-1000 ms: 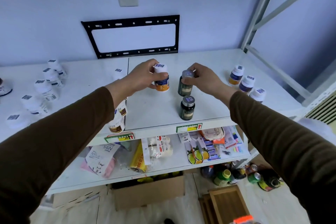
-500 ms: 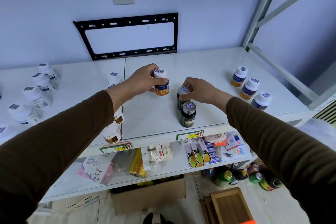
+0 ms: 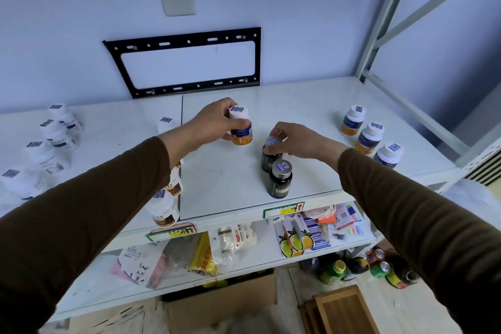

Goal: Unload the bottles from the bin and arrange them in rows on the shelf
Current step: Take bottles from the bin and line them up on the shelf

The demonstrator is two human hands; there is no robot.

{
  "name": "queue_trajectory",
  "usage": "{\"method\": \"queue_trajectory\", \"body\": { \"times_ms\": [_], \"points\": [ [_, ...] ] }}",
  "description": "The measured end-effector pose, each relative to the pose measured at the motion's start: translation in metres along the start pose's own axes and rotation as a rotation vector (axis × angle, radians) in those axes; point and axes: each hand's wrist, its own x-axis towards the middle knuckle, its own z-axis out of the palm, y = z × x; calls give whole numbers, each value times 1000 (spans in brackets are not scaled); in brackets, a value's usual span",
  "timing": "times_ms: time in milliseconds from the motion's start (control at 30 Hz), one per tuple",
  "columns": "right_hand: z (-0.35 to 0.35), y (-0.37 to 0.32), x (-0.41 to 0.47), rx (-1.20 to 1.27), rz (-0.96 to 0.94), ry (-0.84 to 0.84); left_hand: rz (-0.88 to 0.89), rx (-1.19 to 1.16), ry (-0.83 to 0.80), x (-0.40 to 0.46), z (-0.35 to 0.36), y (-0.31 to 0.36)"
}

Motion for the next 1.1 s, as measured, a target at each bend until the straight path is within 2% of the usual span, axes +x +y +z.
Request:
{"method": "queue_trajectory", "body": {
  "times_ms": [167, 400, 600, 833, 1100],
  "points": [
    [-13, -3, -6, 29, -15, 85, 24, 11, 1, 15, -4, 8],
    [-42, 5, -28, -158, -37, 293, 124, 41, -49, 52, 15, 32],
    [-75, 34, -47, -228, 28, 439, 156, 45, -112, 87, 58, 60],
    [-130, 83, -57, -237, 114, 484, 113, -10, -152, 134, 119, 93],
    [-183, 150, -45, -218, 84, 504, 45, 106, -74, 198, 183, 110]
  ]
}}
